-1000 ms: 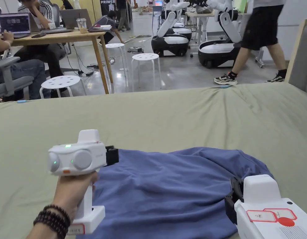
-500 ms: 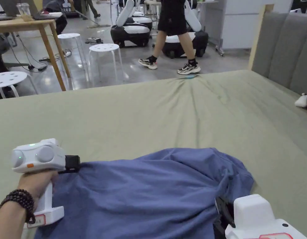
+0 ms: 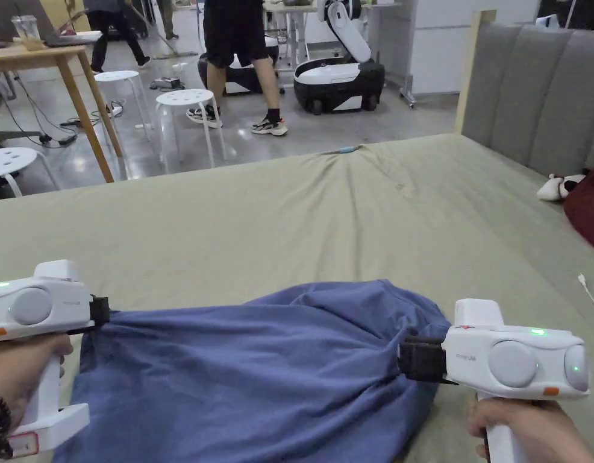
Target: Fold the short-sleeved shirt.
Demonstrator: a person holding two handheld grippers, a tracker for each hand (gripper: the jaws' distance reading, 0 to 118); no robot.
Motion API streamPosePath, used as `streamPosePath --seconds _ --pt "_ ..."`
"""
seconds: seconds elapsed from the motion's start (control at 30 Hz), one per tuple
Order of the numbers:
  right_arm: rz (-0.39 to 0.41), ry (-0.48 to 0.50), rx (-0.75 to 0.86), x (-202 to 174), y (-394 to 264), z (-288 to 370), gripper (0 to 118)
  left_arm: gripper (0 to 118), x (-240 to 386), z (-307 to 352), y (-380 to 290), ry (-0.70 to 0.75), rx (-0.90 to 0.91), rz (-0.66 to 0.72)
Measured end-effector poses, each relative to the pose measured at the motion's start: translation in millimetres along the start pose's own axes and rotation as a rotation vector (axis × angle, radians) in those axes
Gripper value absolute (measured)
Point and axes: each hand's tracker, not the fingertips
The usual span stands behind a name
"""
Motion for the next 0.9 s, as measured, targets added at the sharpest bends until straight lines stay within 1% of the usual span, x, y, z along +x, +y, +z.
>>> streamPosePath --seconds 0.03,0.07,0.1,0.13,0.17,0.2,0.23,0.27,0.3,0.33,0.4,0.43,0.5,0.6,0.7,0.77,0.83,0.9 --pt "0.001 0.038 -0.029 0 0 -5 108 5 -3 2 2 -0.009 -0.005 0.003" --pt "-0.003 0.070 -0.059 -1 0 -13 98 5 -4 5 3 -0.019 -0.008 0.010" --pt "-0.001 0.089 -0.101 -1 -2 -20 90 5 -4 7 3 -0.023 -0.005 0.012" --pt "0.024 0.074 -0.153 -4 -5 -28 81 5 -3 10 3 -0.024 0.002 0.009" --pt "0.070 0.024 -0.171 -8 -8 -31 77 5 -3 12 5 -0.022 0.006 0.007" --pt "0.126 0.015 -0.100 -12 -10 -24 73 5 -3 15 5 -0.022 0.007 0.008" --pt "0.146 0.027 -0.082 -15 -8 -17 59 5 -3 19 5 -0.024 0.011 0.007" --pt "0.130 0.063 -0.070 -15 -8 -10 25 5 -3 22 5 -0.029 0.017 0.004" --pt "0.098 0.097 -0.051 -15 -9 -4 6 5 -5 25 6 -0.031 0.023 0.003" --pt "0.074 0.117 -0.035 -15 -10 1 6 5 -6 28 7 -0.032 0.028 0.005" --pt "0.120 0.067 -0.003 -22 -5 9 6 5 -8 38 10 -0.031 0.046 0.021" --pt "0.151 0.063 0.014 -24 0 14 6 5 -11 44 14 -0.035 0.063 0.034" --pt "0.168 0.066 0.075 -35 16 25 6 5 -15 60 22 -0.045 0.105 0.044" --pt "0.221 0.099 0.194 -60 53 48 6 5 -19 90 43 -0.060 0.184 0.080" --pt "0.285 0.113 0.330 -91 104 73 6 5 -23 127 72 -0.080 0.274 0.080" --pt "0.330 0.096 0.416 -108 144 92 6 5 -27 157 95 -0.069 0.344 0.075" --pt "0.364 0.072 0.469 -122 185 109 6 5 -34 185 118 -0.050 0.426 0.095" --pt "0.359 0.040 0.519 -128 227 120 6 5 -42 209 142 -0.016 0.476 0.139"
